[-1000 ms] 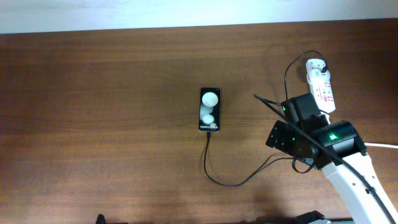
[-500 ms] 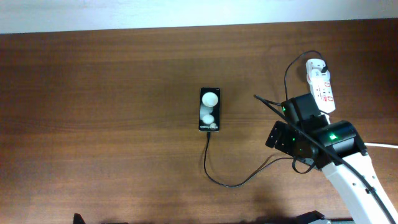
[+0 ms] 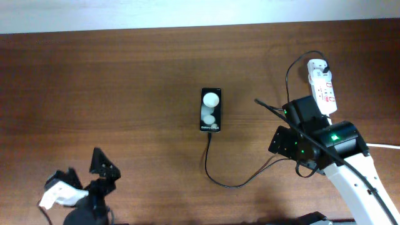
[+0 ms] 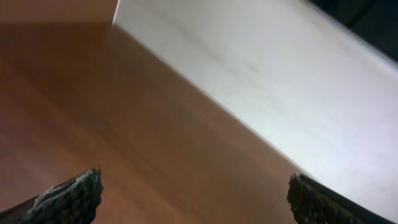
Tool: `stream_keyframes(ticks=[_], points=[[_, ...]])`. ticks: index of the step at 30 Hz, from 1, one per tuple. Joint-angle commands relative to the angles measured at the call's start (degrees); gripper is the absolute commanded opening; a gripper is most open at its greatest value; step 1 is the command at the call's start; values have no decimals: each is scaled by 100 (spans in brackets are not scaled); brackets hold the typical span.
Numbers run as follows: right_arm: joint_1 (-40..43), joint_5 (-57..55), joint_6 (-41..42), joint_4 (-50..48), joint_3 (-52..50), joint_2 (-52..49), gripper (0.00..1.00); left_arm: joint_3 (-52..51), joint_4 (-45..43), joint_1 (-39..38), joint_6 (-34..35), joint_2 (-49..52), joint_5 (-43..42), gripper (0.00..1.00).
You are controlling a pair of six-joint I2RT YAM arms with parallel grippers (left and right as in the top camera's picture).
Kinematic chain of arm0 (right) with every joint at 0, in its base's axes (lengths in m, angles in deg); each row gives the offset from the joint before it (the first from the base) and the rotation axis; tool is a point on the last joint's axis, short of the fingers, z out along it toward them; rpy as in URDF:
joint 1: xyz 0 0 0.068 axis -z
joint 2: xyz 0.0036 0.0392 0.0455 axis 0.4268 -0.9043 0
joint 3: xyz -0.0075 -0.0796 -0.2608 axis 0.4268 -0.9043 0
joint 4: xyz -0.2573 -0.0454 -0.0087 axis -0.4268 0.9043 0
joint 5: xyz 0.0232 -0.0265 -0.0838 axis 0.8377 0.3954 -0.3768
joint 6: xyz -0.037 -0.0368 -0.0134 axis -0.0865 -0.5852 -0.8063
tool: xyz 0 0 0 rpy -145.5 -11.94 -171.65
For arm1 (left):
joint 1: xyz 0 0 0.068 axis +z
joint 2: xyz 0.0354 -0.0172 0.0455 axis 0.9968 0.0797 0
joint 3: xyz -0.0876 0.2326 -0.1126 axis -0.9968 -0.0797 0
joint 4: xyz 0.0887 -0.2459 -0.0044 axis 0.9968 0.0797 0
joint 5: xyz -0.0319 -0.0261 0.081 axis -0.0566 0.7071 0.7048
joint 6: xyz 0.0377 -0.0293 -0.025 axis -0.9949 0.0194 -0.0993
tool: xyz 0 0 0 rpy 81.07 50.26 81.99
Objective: Plug charger to phone and switch on socket
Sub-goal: 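Move the right gripper to the white power strip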
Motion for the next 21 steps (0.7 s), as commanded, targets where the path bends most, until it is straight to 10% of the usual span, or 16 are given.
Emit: stream_keyframes(ticks=[1,9,21], points=[[39,-13,-131,4,63,-20,99,-658,-601,24,59,-31,2,99],[39,-13,-131,4,63,-20,99,-2214,-2702,24,-90,4,-389,99],[39,-11,-129,-2,63,-20,99,-2214,-2608,31,-90,26,-389,99]])
